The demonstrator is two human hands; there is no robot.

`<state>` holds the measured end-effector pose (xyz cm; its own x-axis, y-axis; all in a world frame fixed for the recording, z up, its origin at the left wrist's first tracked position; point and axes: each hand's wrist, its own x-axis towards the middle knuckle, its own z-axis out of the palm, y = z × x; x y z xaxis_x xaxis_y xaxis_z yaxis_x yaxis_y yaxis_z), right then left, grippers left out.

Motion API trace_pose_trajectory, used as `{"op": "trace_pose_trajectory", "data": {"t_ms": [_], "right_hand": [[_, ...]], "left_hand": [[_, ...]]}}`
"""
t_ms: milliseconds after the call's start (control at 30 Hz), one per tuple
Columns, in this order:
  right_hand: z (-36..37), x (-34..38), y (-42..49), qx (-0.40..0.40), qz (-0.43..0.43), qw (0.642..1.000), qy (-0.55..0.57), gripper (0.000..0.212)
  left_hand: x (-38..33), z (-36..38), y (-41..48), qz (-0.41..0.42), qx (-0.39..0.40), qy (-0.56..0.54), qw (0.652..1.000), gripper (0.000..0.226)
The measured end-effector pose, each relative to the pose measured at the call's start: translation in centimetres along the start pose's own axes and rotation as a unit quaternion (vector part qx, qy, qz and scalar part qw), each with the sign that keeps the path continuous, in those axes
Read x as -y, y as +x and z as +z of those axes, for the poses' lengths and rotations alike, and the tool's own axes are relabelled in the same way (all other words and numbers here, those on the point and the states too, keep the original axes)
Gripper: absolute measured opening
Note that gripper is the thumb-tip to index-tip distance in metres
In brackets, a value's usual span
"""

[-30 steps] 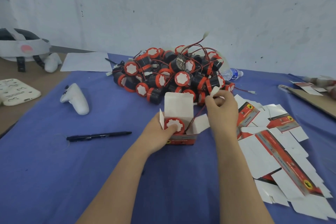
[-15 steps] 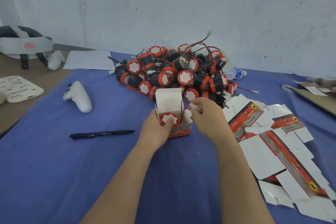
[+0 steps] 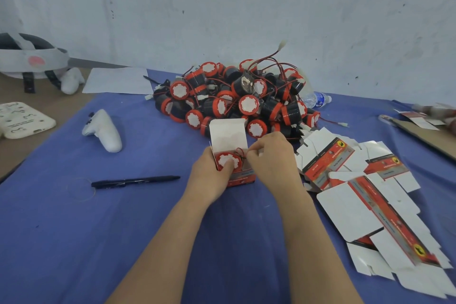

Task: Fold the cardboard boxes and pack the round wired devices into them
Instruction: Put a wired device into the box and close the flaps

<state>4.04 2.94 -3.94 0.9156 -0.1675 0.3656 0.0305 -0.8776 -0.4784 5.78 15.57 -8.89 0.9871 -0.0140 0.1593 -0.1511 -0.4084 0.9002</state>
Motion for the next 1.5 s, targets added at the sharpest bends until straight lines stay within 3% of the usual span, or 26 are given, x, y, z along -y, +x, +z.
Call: {"op": "trace_pose_trajectory", "data": {"t_ms": [133, 267, 433, 700, 867, 1100, 1367, 1500], "right_hand": [[1.4, 0.3, 0.0, -0.008, -0.017, 1.000, -0.004, 0.024], [2.3, 0.0, 0.1, -0.022, -0.006, 0.999, 0.041, 0.012], [2.6, -0.3, -0.2, -0.041, -0.004, 0.994, 0.097, 0.035], [2.6, -0.9, -0.1, 0.000, -0.054, 0.997, 0.064, 0.030], [2.4, -1.4, 0.2, 0.009, -0.030, 0.999, -0.011, 0.014], [2.7, -1.4, 0.3, 0.040, -0.015, 0.998, -0.049, 0.031], [2.6, -0.7, 0.0, 0.003, 0.012, 1.000, 0.017, 0.032], [2.4, -0.3, -0.3, 0.027, -0.003, 0.999, -0.017, 0.028]], "left_hand": [[0.1, 0.0, -0.1, 0.009, -0.001, -0.004, 1.000, 0.034], [0.0, 0.0, -0.1, 0.008, -0.001, 0.005, 1.000, 0.033], [0.0, 0.0, -0.1, 0.008, -0.002, 0.000, 1.000, 0.034], [0.1, 0.0, -0.1, 0.002, 0.000, -0.002, 1.000, 0.035], [0.1, 0.0, -0.2, 0.003, 0.000, -0.002, 1.000, 0.035], [-0.2, -0.1, -0.3, 0.009, 0.002, -0.006, 1.000, 0.035], [-0.2, 0.0, -0.4, 0.008, 0.003, 0.002, 1.000, 0.037], [-0.2, -0.1, -0.3, 0.004, 0.003, 0.003, 1.000, 0.037]]}}
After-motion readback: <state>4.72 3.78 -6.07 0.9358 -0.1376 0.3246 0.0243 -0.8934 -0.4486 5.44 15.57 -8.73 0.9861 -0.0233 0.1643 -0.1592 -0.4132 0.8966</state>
